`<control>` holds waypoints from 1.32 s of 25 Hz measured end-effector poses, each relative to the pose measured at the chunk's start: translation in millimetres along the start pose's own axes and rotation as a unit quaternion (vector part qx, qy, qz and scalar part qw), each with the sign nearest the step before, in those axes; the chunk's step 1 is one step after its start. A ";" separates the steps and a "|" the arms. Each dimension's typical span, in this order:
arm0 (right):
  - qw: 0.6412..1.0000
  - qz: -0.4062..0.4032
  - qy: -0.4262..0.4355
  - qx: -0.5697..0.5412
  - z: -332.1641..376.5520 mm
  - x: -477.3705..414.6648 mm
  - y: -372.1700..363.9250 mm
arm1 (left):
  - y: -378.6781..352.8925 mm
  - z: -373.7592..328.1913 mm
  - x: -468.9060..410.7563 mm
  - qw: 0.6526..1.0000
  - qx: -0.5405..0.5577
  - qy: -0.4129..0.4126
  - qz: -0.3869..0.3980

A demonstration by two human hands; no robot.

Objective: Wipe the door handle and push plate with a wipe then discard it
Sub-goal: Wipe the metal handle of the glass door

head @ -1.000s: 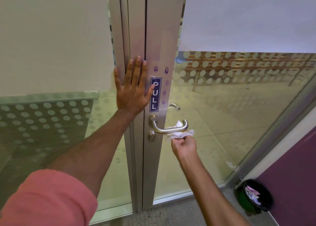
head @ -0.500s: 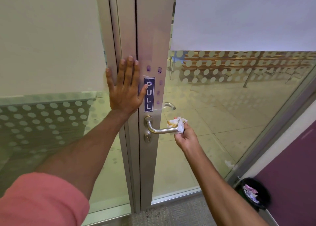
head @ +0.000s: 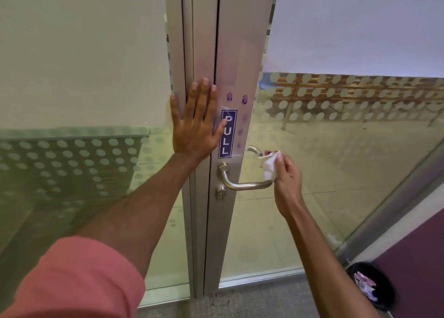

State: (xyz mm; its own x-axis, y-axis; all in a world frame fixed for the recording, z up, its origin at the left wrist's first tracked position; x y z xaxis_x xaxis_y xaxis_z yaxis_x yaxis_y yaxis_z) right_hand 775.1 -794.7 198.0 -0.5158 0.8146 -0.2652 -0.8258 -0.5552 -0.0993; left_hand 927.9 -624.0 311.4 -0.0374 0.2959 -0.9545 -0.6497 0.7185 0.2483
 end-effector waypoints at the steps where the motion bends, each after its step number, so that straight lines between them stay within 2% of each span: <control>1: 0.997 0.009 0.053 0.054 10.9 5.3 -13.4 | 0.0 0.2 -0.2 1.000 0.003 0.000 0.002; 4: 0.965 -0.012 0.184 0.187 28.0 28.8 -51.7 | 0.3 0.2 0.1 1.000 0.008 -0.001 0.005; 7: 0.967 0.038 0.156 0.198 14.2 49.4 -85.2 | -0.3 0.8 0.7 1.000 0.009 0.001 0.006; 8: 0.958 0.043 0.163 0.231 11.0 52.5 -91.8 | -0.4 1.0 0.6 1.000 0.007 0.000 0.004; 10: 0.924 0.045 0.185 0.331 1.3 52.7 -98.2 | -0.2 1.5 0.3 1.000 0.008 -0.001 0.004; 12: 0.903 0.036 0.190 0.382 -5.4 53.0 -96.4 | -0.7 1.5 0.7 1.000 0.010 -0.001 0.004; 13: 0.886 0.036 0.224 0.404 -6.3 55.2 -95.8 | -1.0 1.4 1.0 1.000 0.011 -0.001 0.003; 15: 0.813 0.051 0.307 0.493 -9.9 64.1 -103.6 | -0.9 0.6 1.3 1.000 0.016 -0.001 0.003; 16: 0.801 0.063 0.312 0.507 -12.0 65.9 -107.5 | -0.4 0.3 1.3 1.000 0.018 -0.002 0.001; 18: 0.815 0.103 0.301 0.483 -11.3 70.2 -113.7 | 0.0 0.6 1.5 1.000 0.017 -0.002 0.001; 21: 0.774 0.096 0.328 0.533 -9.3 72.0 -116.5 | 0.5 0.5 1.5 1.000 0.018 -0.002 0.000; 24: 0.766 0.085 0.266 0.579 -11.8 70.1 -117.3 | 0.4 0.3 1.7 1.000 0.021 -0.005 -0.002; 27: 0.718 0.088 0.283 0.630 -15.0 74.9 -123.6 | 0.6 0.3 1.4 1.000 0.021 -0.004 0.001; 28: 0.717 0.082 0.287 0.630 -13.8 73.4 -121.9 | 0.3 1.0 1.3 1.000 0.020 -0.002 0.002; 31: 0.757 0.054 0.236 0.607 -9.4 67.8 -116.2 | -0.2 1.2 0.7 1.000 0.019 0.001 0.004; 33: 0.756 0.071 0.213 0.615 -12.3 69.0 -121.2 | 0.3 -0.6 1.0 1.000 0.019 -0.003 0.002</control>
State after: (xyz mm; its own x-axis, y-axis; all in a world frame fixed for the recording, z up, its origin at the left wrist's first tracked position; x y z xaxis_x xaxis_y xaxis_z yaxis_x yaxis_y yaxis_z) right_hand 842.5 -673.3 180.0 -0.7150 0.4888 -0.4998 -0.4918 0.1564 0.8565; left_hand 927.2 -623.8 310.4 -0.0355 0.3029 -0.9523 -0.6196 0.7410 0.2588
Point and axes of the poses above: each hand's wrist, its own x-axis away from the middle knuckle, its own y-axis out of the back of the hand, z = x × y, the point moved 8 cm from there along -x, towards the middle knuckle, and after that the axes turned 6 degrees about x, right-handed, at the moved point
